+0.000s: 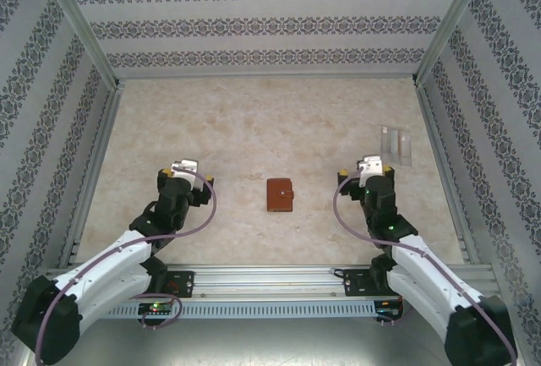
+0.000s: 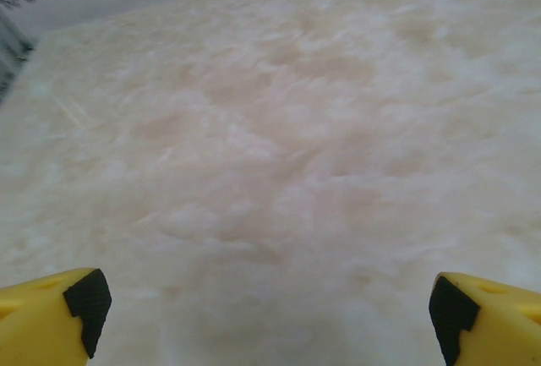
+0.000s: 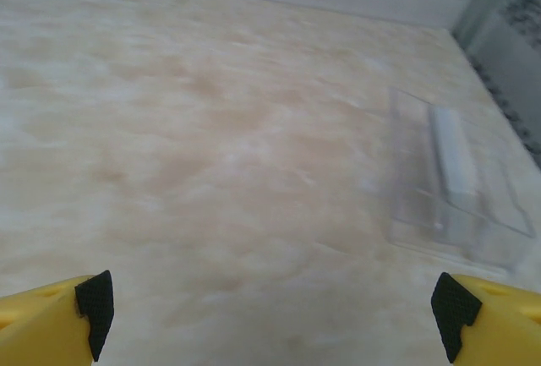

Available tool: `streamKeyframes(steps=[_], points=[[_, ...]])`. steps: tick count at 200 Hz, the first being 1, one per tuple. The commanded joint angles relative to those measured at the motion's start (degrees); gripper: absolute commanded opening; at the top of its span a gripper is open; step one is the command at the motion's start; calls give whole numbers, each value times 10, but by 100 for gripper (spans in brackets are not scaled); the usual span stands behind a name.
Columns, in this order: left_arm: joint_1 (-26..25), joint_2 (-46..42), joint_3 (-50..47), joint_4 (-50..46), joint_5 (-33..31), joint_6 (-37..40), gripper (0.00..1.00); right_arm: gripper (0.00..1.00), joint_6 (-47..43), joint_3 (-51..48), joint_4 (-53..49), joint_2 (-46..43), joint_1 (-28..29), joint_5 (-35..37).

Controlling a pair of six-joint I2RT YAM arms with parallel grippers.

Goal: Put the credit cards into the card holder
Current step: Reset both arms

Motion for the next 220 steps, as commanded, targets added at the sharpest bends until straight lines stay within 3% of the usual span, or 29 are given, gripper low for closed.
streamKeyframes(steps=[1, 27, 56, 107, 124, 138, 154, 220], points=[[60, 51, -12, 144, 2, 102, 99, 98, 1, -25, 183, 55, -69, -65], [135, 142, -23, 237, 93, 83, 99, 98, -11, -20, 285, 163, -108, -135], [194, 228, -5, 336, 173, 43, 99, 98, -18, 10, 387, 276, -112, -141], [246, 369, 37, 428, 212, 16, 99, 98, 12, 55, 474, 436, -128, -147], [252, 418, 32, 485, 228, 16, 99, 98, 11, 80, 389, 420, -129, -141], [259, 410, 61, 413, 229, 8, 99, 98, 10, 80, 418, 434, -128, -143], [271, 415, 79, 381, 236, -6, 99, 98, 23, 106, 374, 428, -129, -115], [273, 418, 77, 392, 236, -4, 99, 98, 22, 104, 376, 427, -131, -120]])
